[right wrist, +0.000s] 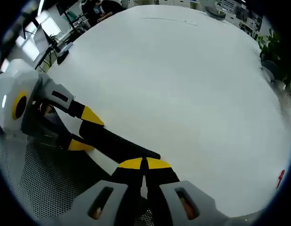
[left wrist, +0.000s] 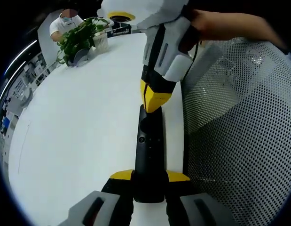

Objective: Press the specified remote control buttons in sequence, fully releasing each button before pressing the next.

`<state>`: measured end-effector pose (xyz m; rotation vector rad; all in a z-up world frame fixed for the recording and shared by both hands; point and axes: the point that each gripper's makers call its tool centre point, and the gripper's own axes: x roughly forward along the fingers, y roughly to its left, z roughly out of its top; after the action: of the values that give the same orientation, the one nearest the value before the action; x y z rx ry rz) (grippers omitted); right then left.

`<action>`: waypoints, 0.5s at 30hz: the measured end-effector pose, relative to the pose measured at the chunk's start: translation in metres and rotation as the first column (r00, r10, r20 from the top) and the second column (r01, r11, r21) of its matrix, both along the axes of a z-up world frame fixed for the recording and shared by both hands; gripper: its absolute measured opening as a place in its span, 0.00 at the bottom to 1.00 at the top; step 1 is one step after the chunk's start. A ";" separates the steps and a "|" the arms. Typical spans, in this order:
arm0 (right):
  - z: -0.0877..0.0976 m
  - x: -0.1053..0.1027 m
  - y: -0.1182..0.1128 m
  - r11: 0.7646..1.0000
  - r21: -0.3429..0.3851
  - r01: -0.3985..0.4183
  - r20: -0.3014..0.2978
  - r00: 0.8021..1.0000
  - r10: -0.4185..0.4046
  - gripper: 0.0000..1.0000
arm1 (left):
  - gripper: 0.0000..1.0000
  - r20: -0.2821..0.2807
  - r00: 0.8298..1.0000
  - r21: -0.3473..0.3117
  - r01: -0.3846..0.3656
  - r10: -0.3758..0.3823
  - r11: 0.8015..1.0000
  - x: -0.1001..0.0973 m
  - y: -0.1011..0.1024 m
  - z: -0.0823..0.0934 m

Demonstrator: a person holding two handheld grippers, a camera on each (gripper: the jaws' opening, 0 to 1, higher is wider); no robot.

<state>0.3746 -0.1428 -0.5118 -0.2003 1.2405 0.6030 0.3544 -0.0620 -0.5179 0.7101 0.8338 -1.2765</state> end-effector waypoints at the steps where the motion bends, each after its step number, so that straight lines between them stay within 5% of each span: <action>1: 0.000 0.000 -0.001 1.000 0.001 0.002 -0.002 1.000 -0.002 0.00 | 0.24 0.001 1.000 -0.005 0.001 -0.001 1.000 0.000 0.000 0.000; 15: 0.000 -0.008 -0.009 1.000 0.013 0.006 -0.042 0.999 -0.005 0.00 | 0.24 -0.005 1.000 0.002 0.022 -0.022 1.000 0.000 -0.001 0.000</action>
<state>0.3671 -0.1522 -0.5113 -0.1739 1.2768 0.6132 0.3544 -0.0633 -0.5177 0.7197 0.8330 -1.2981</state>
